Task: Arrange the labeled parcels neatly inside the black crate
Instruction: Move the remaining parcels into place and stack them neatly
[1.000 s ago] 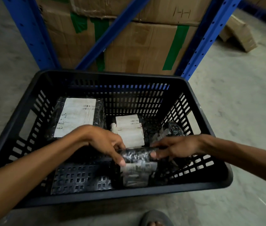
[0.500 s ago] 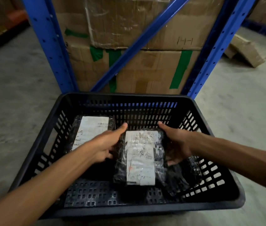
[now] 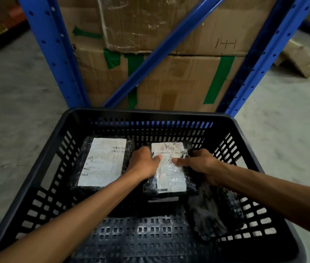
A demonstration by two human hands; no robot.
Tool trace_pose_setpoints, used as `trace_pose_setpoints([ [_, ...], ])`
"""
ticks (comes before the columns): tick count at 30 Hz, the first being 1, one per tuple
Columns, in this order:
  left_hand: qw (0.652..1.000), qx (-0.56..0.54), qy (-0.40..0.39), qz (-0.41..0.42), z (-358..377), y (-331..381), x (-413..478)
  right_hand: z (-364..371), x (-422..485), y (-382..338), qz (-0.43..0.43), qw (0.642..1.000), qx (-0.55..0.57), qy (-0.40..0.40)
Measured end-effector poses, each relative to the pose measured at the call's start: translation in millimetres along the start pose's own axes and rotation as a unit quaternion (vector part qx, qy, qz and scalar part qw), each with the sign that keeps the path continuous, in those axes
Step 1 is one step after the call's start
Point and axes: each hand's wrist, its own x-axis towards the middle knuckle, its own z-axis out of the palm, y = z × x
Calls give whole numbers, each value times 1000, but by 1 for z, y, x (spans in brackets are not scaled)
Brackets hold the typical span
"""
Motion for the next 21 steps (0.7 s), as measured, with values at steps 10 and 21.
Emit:
trace_pose_setpoints([
  [10, 974, 212, -82, -12, 15, 11, 32, 28, 40, 0, -21, 951, -307, -40],
  [21, 906, 242, -310, 155, 38, 19, -56, -62, -64, -30, -195, 611, -758, -116],
])
